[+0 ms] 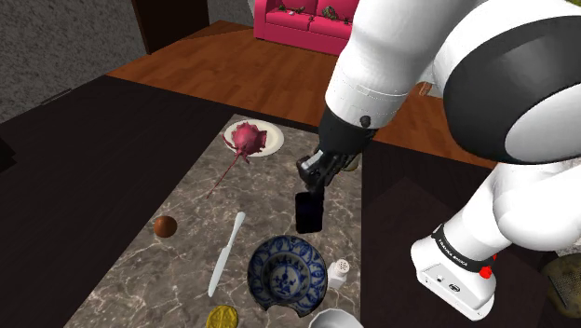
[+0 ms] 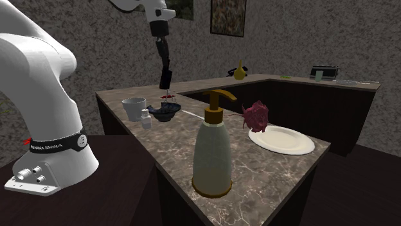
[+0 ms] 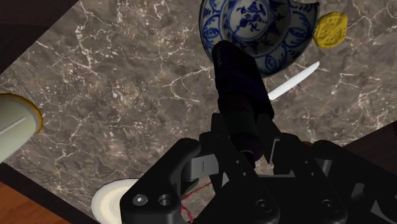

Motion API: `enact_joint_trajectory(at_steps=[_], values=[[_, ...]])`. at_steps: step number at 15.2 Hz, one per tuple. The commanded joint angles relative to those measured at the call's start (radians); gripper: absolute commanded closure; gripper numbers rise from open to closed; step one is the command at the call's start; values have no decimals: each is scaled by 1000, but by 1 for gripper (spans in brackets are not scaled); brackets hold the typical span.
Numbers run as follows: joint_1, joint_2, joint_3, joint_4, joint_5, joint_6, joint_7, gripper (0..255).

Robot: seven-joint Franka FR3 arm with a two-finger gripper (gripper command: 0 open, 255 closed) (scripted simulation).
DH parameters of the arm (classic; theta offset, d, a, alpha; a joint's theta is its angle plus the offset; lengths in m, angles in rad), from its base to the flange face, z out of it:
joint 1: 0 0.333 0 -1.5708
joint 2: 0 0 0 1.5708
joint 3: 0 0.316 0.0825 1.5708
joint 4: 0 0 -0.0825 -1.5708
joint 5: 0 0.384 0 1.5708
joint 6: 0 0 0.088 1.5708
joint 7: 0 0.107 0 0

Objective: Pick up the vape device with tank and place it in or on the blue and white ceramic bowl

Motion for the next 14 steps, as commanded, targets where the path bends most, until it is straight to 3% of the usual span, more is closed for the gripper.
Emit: enact_joint_trajectory(at_steps=[1,4,14], values=[[10,14,44,39,8,-19,57,255],[22,35,114,103,17,-49,145,255],[16,74,166,0,29,93,157,255]])
